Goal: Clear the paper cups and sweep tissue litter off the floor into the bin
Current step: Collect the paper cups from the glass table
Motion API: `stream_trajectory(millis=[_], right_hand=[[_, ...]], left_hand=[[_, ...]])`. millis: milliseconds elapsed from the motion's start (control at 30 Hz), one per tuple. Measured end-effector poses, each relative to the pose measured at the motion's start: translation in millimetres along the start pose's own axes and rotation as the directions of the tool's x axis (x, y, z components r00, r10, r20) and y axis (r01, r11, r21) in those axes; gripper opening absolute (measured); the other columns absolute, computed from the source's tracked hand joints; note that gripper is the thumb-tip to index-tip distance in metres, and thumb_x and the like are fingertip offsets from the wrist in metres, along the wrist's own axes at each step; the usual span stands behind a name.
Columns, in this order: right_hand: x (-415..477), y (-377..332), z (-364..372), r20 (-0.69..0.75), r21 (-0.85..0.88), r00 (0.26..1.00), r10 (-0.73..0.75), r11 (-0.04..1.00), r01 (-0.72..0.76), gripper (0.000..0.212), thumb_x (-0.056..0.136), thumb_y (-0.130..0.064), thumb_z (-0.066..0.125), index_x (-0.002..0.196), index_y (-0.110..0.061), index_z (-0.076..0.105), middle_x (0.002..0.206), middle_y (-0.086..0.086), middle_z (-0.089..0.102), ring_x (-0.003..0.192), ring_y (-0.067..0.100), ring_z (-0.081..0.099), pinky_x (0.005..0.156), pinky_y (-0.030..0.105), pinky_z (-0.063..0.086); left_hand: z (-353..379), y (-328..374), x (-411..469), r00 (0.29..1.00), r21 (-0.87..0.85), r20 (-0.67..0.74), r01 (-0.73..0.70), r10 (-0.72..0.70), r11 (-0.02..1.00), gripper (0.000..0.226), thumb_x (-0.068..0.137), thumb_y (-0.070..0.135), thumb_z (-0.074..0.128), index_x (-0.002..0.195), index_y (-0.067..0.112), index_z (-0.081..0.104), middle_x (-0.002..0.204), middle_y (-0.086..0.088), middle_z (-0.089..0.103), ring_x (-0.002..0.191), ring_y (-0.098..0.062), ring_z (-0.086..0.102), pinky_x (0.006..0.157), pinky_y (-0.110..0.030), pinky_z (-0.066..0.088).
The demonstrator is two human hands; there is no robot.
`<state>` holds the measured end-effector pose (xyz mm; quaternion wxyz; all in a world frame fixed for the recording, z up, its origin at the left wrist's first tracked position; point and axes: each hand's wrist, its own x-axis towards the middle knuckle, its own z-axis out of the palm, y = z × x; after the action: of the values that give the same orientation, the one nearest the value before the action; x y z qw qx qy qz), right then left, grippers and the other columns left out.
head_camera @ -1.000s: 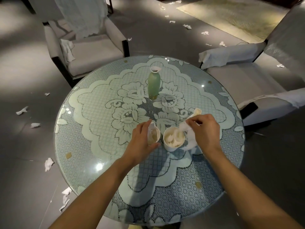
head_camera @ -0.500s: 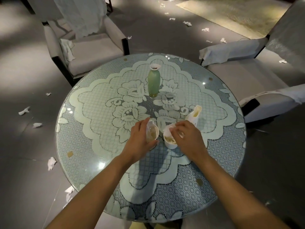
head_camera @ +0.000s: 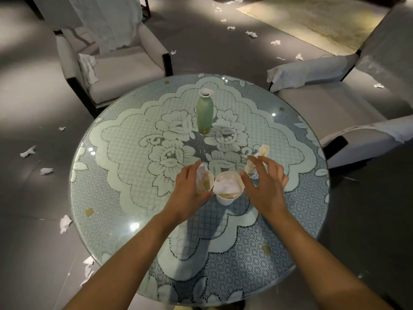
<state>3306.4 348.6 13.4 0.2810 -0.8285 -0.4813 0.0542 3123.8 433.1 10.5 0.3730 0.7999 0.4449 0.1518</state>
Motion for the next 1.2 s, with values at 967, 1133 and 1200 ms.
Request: stream_trajectory(millis=[967,1133,1200], right_hand=[[13.8,-9.1,-26.5,0.535,0.158,0.835,-0.129,0.986,0.051,0.049,0.096,-0.050,0.043,0.132,-0.019,0.056,0.118,0.001,0.042,0.110,0.019,0.048,0.093,0.034,0.044],[9.9,-7.9,-25.2,0.586,0.096,0.798,-0.143,0.990,0.106,0.063,0.080,-0.058,0.063,0.137,-0.036,0.044,0.114,-0.008,0.029,0.109,0.011,0.042,0.089,0.024,0.040],[6.4,-7.4,-30.4,0.570,0.100,0.809,-0.146,0.989,0.108,0.064,0.079,-0.052,0.067,0.137,-0.036,0.044,0.113,-0.009,0.027,0.108,0.009,0.039,0.091,0.024,0.040]], left_hand=[[18.5,10.0,14.3,0.999,0.023,-0.040,0.004,-0.003,1.000,0.088,0.075,0.032,0.077,0.145,0.020,0.027,0.140,-0.004,0.033,0.128,-0.020,0.031,0.104,-0.036,0.037],[15.9,12.0,11.0,1.000,0.018,-0.008,-0.010,0.010,1.000,0.091,0.072,0.028,0.079,0.146,0.017,0.027,0.140,-0.008,0.032,0.127,-0.022,0.033,0.108,-0.040,0.035],[14.7,17.5,10.7,1.000,-0.003,0.003,-0.023,0.023,1.000,0.090,0.073,0.026,0.079,0.146,0.018,0.027,0.140,-0.008,0.032,0.127,-0.020,0.033,0.106,-0.035,0.036]])
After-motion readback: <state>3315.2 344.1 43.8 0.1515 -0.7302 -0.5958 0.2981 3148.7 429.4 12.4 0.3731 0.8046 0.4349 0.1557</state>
